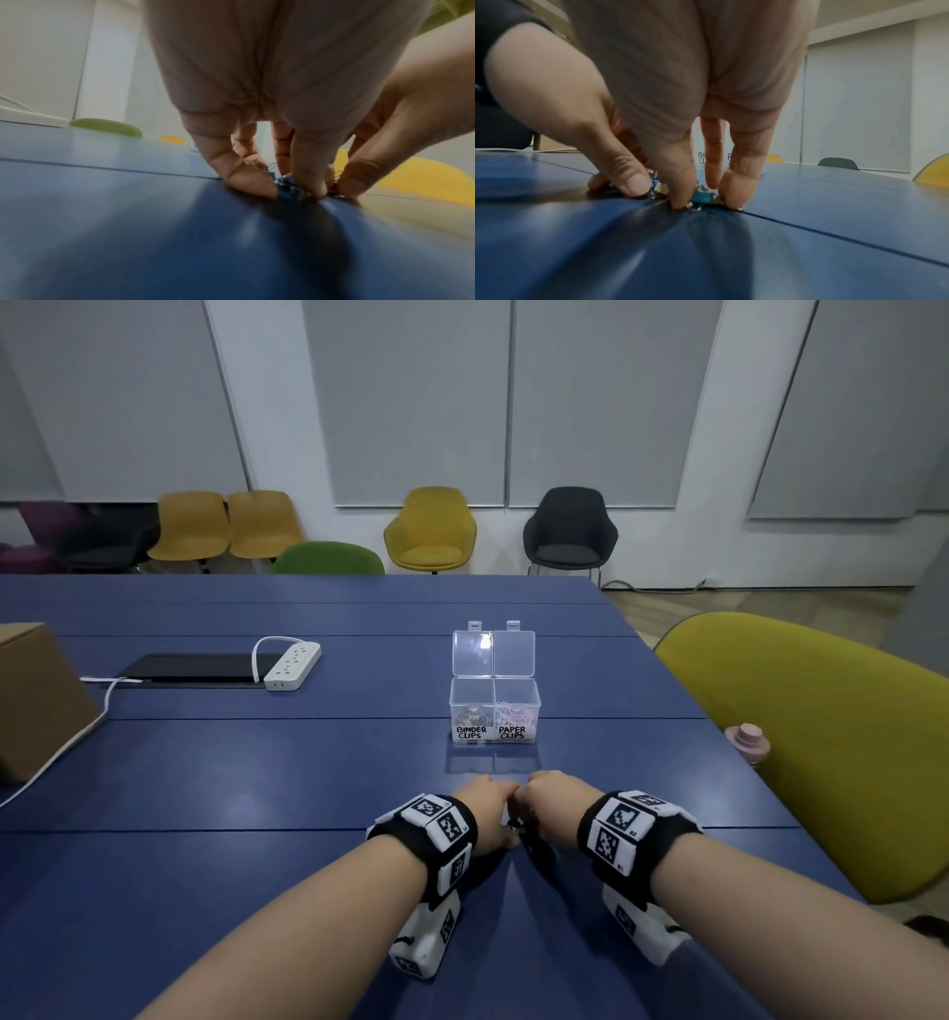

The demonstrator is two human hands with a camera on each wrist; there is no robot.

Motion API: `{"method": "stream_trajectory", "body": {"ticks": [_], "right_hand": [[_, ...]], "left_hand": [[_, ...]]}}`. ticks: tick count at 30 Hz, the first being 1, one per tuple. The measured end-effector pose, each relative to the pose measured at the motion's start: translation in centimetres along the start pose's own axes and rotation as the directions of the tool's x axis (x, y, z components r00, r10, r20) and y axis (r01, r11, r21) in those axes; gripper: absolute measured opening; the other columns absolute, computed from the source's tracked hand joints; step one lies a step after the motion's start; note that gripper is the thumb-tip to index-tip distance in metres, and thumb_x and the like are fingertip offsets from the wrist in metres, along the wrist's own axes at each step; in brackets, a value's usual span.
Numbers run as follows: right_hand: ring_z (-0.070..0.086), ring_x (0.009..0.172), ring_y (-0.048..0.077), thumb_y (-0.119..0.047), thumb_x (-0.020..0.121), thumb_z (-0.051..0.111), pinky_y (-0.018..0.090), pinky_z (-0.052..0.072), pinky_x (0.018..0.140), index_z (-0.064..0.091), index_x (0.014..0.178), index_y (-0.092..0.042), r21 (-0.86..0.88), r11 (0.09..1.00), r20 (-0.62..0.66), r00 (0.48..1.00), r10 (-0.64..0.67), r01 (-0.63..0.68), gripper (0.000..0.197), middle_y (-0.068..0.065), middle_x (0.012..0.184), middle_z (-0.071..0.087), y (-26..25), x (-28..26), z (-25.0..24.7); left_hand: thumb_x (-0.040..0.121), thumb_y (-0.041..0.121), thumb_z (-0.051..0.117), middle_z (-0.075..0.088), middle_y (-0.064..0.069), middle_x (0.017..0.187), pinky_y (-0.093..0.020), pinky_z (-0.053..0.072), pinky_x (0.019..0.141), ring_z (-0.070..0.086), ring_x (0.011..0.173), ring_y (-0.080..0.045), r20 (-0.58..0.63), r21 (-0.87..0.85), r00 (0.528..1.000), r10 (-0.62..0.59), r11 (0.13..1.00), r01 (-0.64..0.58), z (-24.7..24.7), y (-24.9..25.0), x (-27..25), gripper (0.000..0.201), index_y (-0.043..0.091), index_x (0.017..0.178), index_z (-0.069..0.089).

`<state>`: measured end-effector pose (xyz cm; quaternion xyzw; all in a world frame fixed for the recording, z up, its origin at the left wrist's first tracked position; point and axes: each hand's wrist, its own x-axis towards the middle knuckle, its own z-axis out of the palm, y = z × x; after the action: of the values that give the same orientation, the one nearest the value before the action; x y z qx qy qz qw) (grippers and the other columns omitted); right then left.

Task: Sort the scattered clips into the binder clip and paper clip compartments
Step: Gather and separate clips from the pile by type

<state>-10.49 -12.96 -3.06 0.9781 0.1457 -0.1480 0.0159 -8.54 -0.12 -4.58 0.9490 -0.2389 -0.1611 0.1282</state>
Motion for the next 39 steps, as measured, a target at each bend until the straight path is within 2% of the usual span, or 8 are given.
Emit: {"method": "stream_trajectory", "body": {"ticks": [14, 21, 27, 30, 32, 35, 37, 39], "right_hand": [[0.058, 0.11, 0.03, -0.005, 0.085, 0.06, 0.032, 0.041, 0.073, 0.058, 0.113, -0.012, -0.111, 0.994, 0.081, 0.996, 0.019, -0.01, 0.03, 0.009, 0.119, 0.062, -0.3, 0.5, -0.8], [0.056, 0.092, 0.029, 0.001, 0.082, 0.061, 0.03, 0.039, 0.071, 0.049, 0.092, -0.02, -0.089, 0.995, 0.072, 0.996, 0.053, -0.047, 0.025, 0.011, 0.118, 0.062, 0.0, 0.1, -0.9], [0.048, 0.081, 0.026, -0.001, 0.083, 0.055, 0.029, 0.04, 0.069, 0.047, 0.087, -0.018, -0.055, 0.991, 0.028, 0.992, 0.123, -0.121, 0.019, 0.011, 0.106, 0.06, 1.5, -0.7, -0.3], [0.05, 0.08, 0.026, -0.003, 0.081, 0.057, 0.029, 0.041, 0.067, 0.046, 0.074, -0.018, -0.002, 0.985, 0.01, 0.985, 0.171, -0.171, 0.019, 0.01, 0.1, 0.059, 2.4, -1.2, 0.0], [0.052, 0.078, 0.025, -0.004, 0.078, 0.059, 0.029, 0.044, 0.065, 0.041, 0.063, -0.021, 0.072, 0.977, 0.0, 0.98, 0.199, -0.199, 0.029, 0.007, 0.095, 0.059, 3.0, -1.4, 0.3], [0.057, 0.072, 0.023, -0.004, 0.073, 0.062, 0.028, 0.051, 0.061, 0.044, 0.06, -0.021, 0.242, 0.944, 0.01, 0.974, 0.226, -0.222, 0.028, 0.003, 0.085, 0.06, 3.8, -1.5, 0.5], [0.059, 0.064, 0.022, -0.002, 0.071, 0.065, 0.027, 0.051, 0.058, 0.049, 0.062, -0.021, 0.466, 0.851, 0.038, 0.967, 0.253, -0.241, 0.026, 0.004, 0.076, 0.061, 4.3, -1.8, 0.8], [0.058, 0.054, 0.021, 0.008, 0.073, 0.065, 0.028, 0.054, 0.056, 0.053, 0.068, -0.013, 0.823, 0.521, 0.105, 0.962, 0.25, -0.226, 0.024, 0.01, 0.069, 0.058, 4.7, -2.4, 1.2]], "left_hand": [[0.085, 0.005, 0.044, 0.05, -0.004, 0.092, -0.032, 0.045, 0.083, 0.053, 0.096, -0.026, 0.031, 0.118, 0.999, 0.027, 0.993, -0.03, -0.6, -0.8, 0.8, 0.02, 0.021, 0.088, 0.055], [0.091, 0.011, 0.05, 0.062, -0.016, 0.117, -0.035, 0.047, 0.09, 0.056, 0.112, -0.032, 0.066, 0.281, 0.997, -0.04, 0.959, 0.02, -0.8, -0.1, 1.3, 0.023, 0.003, 0.11, 0.063], [0.086, 0.005, 0.05, 0.069, -0.017, 0.093, -0.037, 0.057, 0.083, 0.068, 0.084, -0.031, -0.011, -0.164, 0.984, -0.18, 0.971, 0.176, -1.1, -1.7, 0.6, 0.013, 0.009, 0.076, 0.057], [0.088, -0.004, 0.048, 0.058, -0.009, 0.072, -0.027, 0.059, 0.058, 0.057, 0.06, -0.018, 0.031, -0.747, 0.949, -0.314, 0.623, 0.231, -1.2, -3.3, 0.2, 0.025, 0.011, 0.069, 0.052], [0.089, -0.01, 0.045, 0.051, -0.01, 0.074, -0.017, 0.05, 0.044, 0.05, 0.063, -0.016, 0.116, -0.977, 0.937, -0.33, 0.131, 0.168, -1.4, -4.0, -0.1, 0.024, 0.005, 0.072, 0.051], [0.086, -0.01, 0.031, 0.045, -0.012, 0.074, -0.016, 0.042, 0.035, 0.039, 0.059, -0.017, 0.257, -0.853, 0.941, -0.22, -0.509, 0.114, -1.9, -5.1, -0.6, 0.023, 0.004, 0.074, 0.045], [0.074, -0.007, 0.029, 0.043, -0.01, 0.071, -0.016, 0.036, 0.034, 0.036, 0.056, -0.016, 0.26, -0.724, 0.955, -0.144, -0.683, 0.095, -2.0, -5.5, -1.1, 0.019, 0.007, 0.074, 0.042], [0.07, 0.0, 0.034, 0.041, -0.008, 0.068, -0.014, 0.03, 0.035, 0.033, 0.058, -0.014, 0.254, -0.671, 0.963, -0.094, -0.734, 0.105, -1.9, -5.4, -1.8, 0.011, 0.008, 0.072, 0.041]]}}
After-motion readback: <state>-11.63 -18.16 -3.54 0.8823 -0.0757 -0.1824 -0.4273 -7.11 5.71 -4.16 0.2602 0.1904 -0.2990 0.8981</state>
